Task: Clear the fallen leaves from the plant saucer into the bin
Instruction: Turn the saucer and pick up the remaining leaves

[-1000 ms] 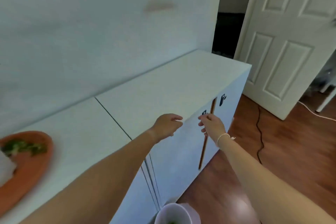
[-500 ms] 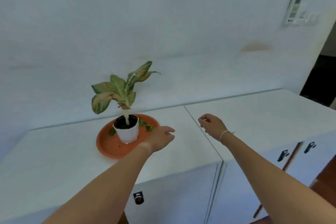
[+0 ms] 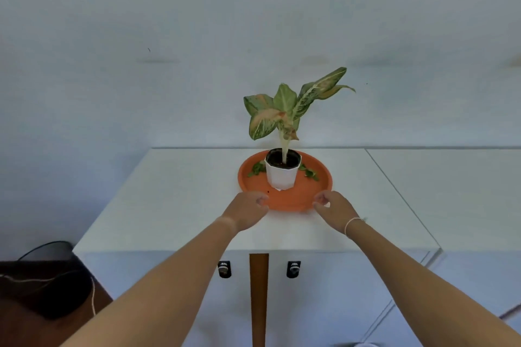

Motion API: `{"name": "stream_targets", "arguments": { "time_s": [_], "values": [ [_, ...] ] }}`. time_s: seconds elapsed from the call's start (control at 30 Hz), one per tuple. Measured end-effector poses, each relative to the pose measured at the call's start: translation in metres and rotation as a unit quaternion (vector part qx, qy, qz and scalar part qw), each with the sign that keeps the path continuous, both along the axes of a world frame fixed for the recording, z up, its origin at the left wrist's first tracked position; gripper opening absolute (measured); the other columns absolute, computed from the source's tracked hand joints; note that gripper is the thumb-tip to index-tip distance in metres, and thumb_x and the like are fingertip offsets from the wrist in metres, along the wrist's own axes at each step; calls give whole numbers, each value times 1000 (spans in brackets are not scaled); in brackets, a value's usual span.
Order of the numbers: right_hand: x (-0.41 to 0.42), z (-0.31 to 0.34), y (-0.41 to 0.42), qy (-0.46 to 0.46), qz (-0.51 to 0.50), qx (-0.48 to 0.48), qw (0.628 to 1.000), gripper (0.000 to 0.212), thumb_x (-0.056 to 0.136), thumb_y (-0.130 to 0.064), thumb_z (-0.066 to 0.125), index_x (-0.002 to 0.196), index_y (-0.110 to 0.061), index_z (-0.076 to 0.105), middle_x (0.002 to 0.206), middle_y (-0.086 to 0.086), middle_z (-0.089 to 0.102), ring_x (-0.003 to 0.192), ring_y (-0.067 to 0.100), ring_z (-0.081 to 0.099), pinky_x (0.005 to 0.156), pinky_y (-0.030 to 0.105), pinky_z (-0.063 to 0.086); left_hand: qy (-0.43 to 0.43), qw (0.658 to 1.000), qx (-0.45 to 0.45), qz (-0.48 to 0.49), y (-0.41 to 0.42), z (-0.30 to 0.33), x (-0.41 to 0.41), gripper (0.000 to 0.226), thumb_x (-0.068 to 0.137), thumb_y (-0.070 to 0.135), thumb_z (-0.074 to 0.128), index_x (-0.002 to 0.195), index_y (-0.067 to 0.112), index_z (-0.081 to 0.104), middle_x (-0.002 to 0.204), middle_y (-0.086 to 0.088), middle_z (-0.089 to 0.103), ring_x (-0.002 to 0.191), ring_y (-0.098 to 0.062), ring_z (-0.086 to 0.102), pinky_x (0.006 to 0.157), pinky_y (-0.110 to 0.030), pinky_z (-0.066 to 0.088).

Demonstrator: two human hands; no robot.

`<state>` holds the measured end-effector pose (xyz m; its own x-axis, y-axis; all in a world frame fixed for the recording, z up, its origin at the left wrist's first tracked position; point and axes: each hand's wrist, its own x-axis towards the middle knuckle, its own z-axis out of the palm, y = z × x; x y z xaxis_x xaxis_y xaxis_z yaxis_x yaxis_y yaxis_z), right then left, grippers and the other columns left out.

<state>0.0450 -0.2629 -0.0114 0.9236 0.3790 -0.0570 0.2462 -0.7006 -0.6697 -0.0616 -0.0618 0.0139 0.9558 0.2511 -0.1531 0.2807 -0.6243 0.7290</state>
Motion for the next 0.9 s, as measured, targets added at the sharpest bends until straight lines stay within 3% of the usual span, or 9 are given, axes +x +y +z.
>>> {"name": "stream_targets", "arguments": {
  "time_s": [0.17,0.3,0.43,0.53,0.6,0.7,0.8,0.9],
  "values": [
    [25,-3,-5,-24,4,-47,999,32,93,-27,52,122,-14,57,127,6,52,113,22,54,99,30,41,5,998,61,5,-2,-6,14,40,94,17,49,133,11,53,139,-5,53,128,-21,49,106,-29,37],
    [53,1,-9,-5,-14,-15,1000,32,93,-26,51,123,-14,57,126,8,51,106,22,55,93,29,42,20,995,89,45,-11,-11,33,23,92,15,47,100,2,64,101,-9,59,98,-25,57,87,-35,46],
    [86,1,-10,29,-35,17,999,39,93,-24,52,130,-11,51,128,12,52,109,25,55,90,31,43,33,988,122,90,-14,-19,49,25,89,23,54,107,11,67,116,-11,62,103,-27,61,90,-35,50],
    [101,0,-5,90,-65,37,993,46,93,-23,50,137,-10,46,127,15,56,97,27,56,85,36,50,46,982,140,116,-13,-25,54,23,86,26,61,95,5,67,109,-15,63,95,-28,62,81,-34,50],
    [106,-5,2,126,-89,43,987,47,93,-21,48,139,-9,44,128,16,58,101,31,59,85,36,51,48,981,141,122,-8,-28,57,24,85,27,63,89,4,67,104,-13,64,88,-25,62,75,-31,48],
    [114,-11,12,162,-132,70,975,40,89,-9,45,127,-2,54,109,21,65,83,35,61,76,38,54,47,981,151,111,2,-28,62,26,84,28,63,89,3,69,106,-11,62,92,-26,62,80,-33,52],
    [119,-14,16,225,-182,122,949,24,85,2,43,98,7,62,73,18,60,74,38,60,83,49,57,40,981,162,100,12,-30,66,27,85,26,63,91,0,70,106,-12,63,94,-26,62,85,-35,52],
    [111,-12,17,274,-228,175,918,15,86,5,44,95,5,55,72,14,55,82,39,59,86,51,55,25,981,166,95,21,-36,69,24,85,23,62,93,2,71,107,-12,63,95,-26,62,86,-34,52]
  ]
}}
